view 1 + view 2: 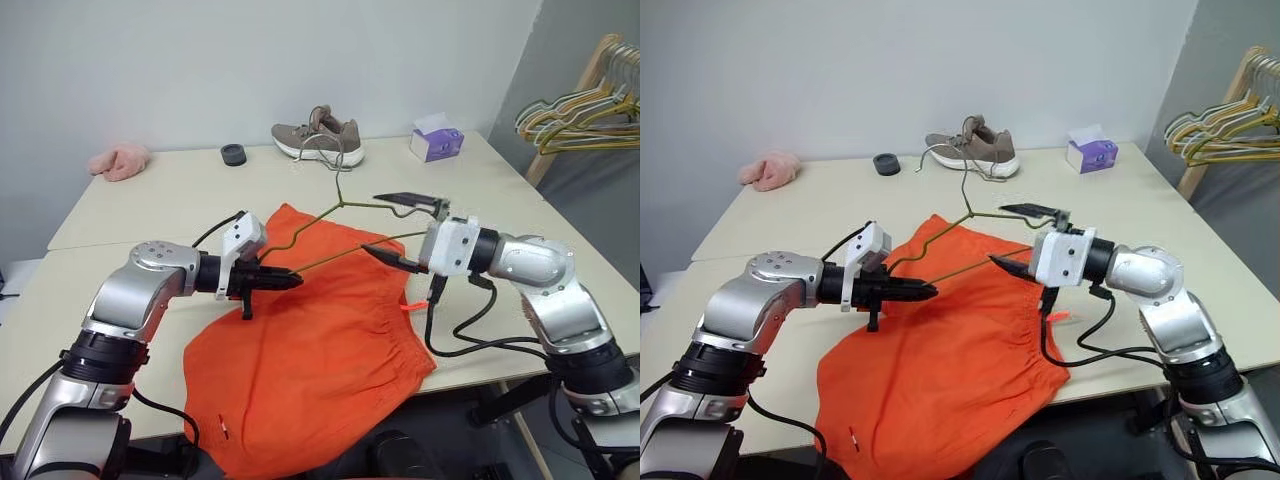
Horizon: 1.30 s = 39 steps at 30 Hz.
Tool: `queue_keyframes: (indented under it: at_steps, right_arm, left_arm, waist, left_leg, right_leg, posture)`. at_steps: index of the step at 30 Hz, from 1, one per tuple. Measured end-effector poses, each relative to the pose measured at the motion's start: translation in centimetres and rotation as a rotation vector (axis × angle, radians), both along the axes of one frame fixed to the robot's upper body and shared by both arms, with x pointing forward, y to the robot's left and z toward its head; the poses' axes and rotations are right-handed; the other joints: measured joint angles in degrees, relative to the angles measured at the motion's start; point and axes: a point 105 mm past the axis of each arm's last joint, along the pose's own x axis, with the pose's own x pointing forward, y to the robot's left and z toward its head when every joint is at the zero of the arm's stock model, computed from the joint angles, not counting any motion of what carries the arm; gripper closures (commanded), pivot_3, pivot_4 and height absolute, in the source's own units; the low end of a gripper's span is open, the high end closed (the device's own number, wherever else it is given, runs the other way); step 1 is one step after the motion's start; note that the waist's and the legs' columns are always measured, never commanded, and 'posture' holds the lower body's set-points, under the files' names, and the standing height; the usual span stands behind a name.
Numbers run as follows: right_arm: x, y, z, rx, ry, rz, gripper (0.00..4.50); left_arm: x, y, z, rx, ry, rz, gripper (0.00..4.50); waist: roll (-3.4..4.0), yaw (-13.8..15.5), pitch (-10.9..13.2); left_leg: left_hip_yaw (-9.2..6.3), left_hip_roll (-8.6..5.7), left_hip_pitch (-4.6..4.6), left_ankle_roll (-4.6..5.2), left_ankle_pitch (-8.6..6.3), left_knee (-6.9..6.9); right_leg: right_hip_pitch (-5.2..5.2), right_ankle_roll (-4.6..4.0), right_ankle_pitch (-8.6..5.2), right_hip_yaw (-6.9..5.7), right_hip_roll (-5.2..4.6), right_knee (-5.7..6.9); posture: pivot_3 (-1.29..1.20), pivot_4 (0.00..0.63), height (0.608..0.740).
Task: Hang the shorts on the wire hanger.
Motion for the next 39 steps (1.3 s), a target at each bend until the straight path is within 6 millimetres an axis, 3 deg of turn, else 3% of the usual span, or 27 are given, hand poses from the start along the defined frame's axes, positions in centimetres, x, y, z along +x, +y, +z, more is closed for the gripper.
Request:
queue_keyframes:
  at_steps: [7,12,18,21,26,32,39]
  right_arm:
    - [0.7,-3.6,-2.1,-0.099,0.369,-0.197,0.07]
    - [-0.2,-3.2,-4.1,-0.192,0.538,-0.191,0.07]
    - [1.1,-2.8,-6.1,-0.281,0.612,-0.22,0.07]
    - [1.2,-2.6,-7.0,-0.326,0.646,-0.21,0.68]
    - [0.7,-2.5,-8.5,-0.39,0.72,-0.165,2.51]
    - [0.5,-2.5,-8.9,-0.419,0.729,-0.158,4.49]
    - [0.2,-2.6,-9.1,-0.437,0.741,-0.149,4.49]
  left_arm:
    - [0.1,0.6,-0.3,0.141,-0.142,-0.052,4.5]
    - [-0.2,0.5,-0.4,0.161,-0.171,-0.087,4.5]
    - [-0.7,0.7,-1.1,0.183,-0.181,-0.123,4.5]
    - [-0.9,0.8,-1.5,0.189,-0.181,-0.128,4.5]
    - [-1.2,0.9,-2.0,0.193,-0.178,-0.129,4.5]
    - [-1.4,1.0,-2.4,0.196,-0.168,-0.129,4.5]
    - [-1.2,0.9,-2.6,0.19,-0.163,-0.106,4.5]
  waist:
    - [0.0,-0.04,0.0]
    - [0.0,-0.41,0.0]
    - [0.0,-0.46,0.0]
    - [0.0,-0.36,0.0]
    - [0.0,-0.12,0.0]
    - [0.0,-0.09,0.0]
    - [0.0,-0.06,0.0]
  left_leg:
    - [0.02,0.02,0.0,0.0,0.0,-0.03]
    - [0.07,0.03,0.02,0.01,0.0,-0.03]
    - [0.1,0.01,0.0,0.01,0.0,-0.01]
    - [0.07,0.02,-0.02,0.01,0.0,-0.03]
    - [0.04,0.02,-0.03,0.01,0.0,-0.04]
    - [0.04,0.02,-0.03,0.01,0.0,-0.02]
    - [0.04,0.02,-0.03,0.01,0.0,-0.02]
  right_leg:
    - [-0.02,0.0,0.0,0.01,0.0,-0.02]
    - [-0.04,0.11,-0.07,0.0,0.02,-0.02]
    - [-0.05,0.11,-0.06,-0.01,0.01,-0.04]
    - [-0.07,0.09,-0.06,-0.02,0.01,-0.04]
    - [-0.07,0.09,-0.06,-0.05,0.0,-0.04]
    - [-0.07,0.1,-0.06,-0.07,0.0,-0.02]
    - [-0.06,0.1,-0.06,-0.08,0.0,-0.02]
  posture:
    - [-0.22,0.042,0.74]
    - [-0.21,0.039,0.74]
    - [-0.2,0.037,0.74]
    - [-0.19,0.037,0.74]
    - [-0.18,0.037,0.74]
    - [-0.18,0.041,0.74]
    - [-0.18,0.042,0.74]
